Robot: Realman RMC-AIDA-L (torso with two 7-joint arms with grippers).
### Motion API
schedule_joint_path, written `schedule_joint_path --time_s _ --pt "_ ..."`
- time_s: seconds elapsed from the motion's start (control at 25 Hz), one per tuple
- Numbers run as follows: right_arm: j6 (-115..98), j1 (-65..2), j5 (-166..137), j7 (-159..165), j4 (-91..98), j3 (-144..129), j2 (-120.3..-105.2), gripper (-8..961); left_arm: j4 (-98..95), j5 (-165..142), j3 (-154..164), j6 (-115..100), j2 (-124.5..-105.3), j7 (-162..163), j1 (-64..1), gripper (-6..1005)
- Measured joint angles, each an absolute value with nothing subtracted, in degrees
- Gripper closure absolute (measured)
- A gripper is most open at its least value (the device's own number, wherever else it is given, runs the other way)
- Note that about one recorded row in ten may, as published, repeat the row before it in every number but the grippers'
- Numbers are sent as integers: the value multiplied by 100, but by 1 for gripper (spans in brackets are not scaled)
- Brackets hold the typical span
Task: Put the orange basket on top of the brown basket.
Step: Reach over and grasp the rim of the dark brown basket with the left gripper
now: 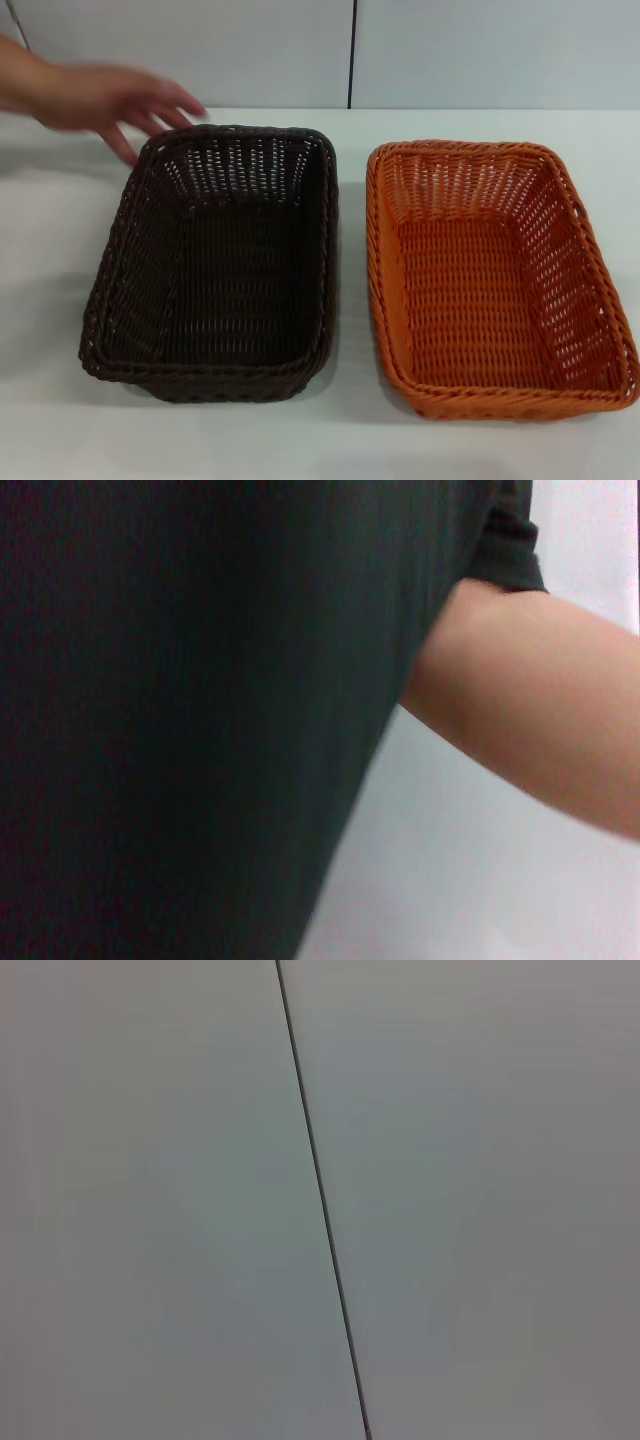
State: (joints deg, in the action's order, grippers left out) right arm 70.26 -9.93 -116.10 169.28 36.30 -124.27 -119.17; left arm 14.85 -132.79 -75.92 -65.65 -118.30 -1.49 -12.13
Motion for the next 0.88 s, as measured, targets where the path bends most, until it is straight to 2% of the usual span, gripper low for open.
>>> schedule_joint_path --time_s 0.84,0.88 --pt "7012 -1054 -11610 16928 3615 -12427 -11899 183 1508 -13302 -7557 -6548 -11829 -100 -1200 216" --pt "7011 -1057 -11610 16928 3617 -12427 -11899 183 1653 -13450 -7289 -6496 -11730 -89 -1168 216"
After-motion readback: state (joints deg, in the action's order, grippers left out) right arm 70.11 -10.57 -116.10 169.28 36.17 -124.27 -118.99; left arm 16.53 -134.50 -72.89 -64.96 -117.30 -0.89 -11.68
